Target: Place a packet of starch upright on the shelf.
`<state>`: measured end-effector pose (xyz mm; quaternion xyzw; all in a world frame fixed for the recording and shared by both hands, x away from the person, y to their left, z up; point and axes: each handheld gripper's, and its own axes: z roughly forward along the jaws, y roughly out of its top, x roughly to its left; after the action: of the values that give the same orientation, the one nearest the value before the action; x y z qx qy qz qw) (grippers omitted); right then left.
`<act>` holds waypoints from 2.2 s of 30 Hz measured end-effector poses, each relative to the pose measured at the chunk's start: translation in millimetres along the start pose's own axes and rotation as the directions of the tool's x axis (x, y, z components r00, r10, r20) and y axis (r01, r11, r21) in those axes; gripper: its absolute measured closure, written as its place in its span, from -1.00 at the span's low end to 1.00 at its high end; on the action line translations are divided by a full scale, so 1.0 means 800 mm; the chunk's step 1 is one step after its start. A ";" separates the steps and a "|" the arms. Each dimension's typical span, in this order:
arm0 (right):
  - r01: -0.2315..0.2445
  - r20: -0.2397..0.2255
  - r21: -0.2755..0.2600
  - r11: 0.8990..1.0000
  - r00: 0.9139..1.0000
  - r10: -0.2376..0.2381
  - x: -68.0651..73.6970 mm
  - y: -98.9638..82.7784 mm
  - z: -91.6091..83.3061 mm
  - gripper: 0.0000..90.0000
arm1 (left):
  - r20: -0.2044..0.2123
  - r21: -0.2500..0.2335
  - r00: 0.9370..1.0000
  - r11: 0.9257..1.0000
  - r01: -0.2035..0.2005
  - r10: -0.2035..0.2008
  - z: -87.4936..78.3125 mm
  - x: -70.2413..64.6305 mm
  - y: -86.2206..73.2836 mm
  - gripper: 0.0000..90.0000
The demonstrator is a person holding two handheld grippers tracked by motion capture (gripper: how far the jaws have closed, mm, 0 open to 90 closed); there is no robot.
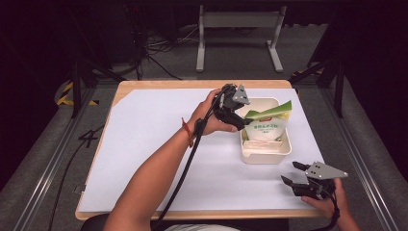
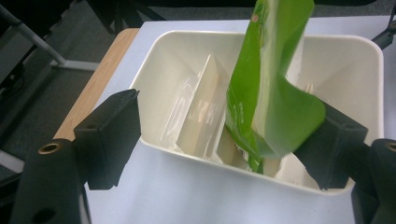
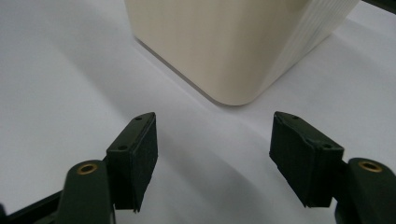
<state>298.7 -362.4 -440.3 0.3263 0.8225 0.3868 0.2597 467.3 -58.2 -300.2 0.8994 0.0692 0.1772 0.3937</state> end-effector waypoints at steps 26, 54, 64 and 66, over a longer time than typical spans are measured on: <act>0.004 0.006 -0.001 1.000 1.000 -0.004 0.001 0.001 0.000 -0.31 | -0.051 0.075 0.997 0.996 -0.050 0.054 -0.040 -0.020 -0.059 -0.72; -0.016 0.041 -0.008 1.000 0.999 0.017 -0.002 0.002 -0.001 -0.46 | -0.123 0.100 0.992 0.995 -0.020 0.033 -0.094 -0.048 -0.161 -0.77; -0.007 0.048 -0.006 1.000 0.999 0.007 -0.001 0.002 -0.001 -0.48 | -0.174 0.118 0.985 0.993 0.029 -0.008 -0.114 -0.050 -0.202 -0.78; -0.005 0.049 -0.004 1.000 0.999 0.006 -0.001 0.003 -0.001 -0.48 | -0.179 0.120 0.984 0.992 0.040 -0.018 -0.118 -0.049 -0.210 -0.78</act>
<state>299.6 -362.3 -438.3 0.3374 0.8141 0.3812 0.2793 398.4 110.3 -374.7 0.9014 0.1280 0.2462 0.3325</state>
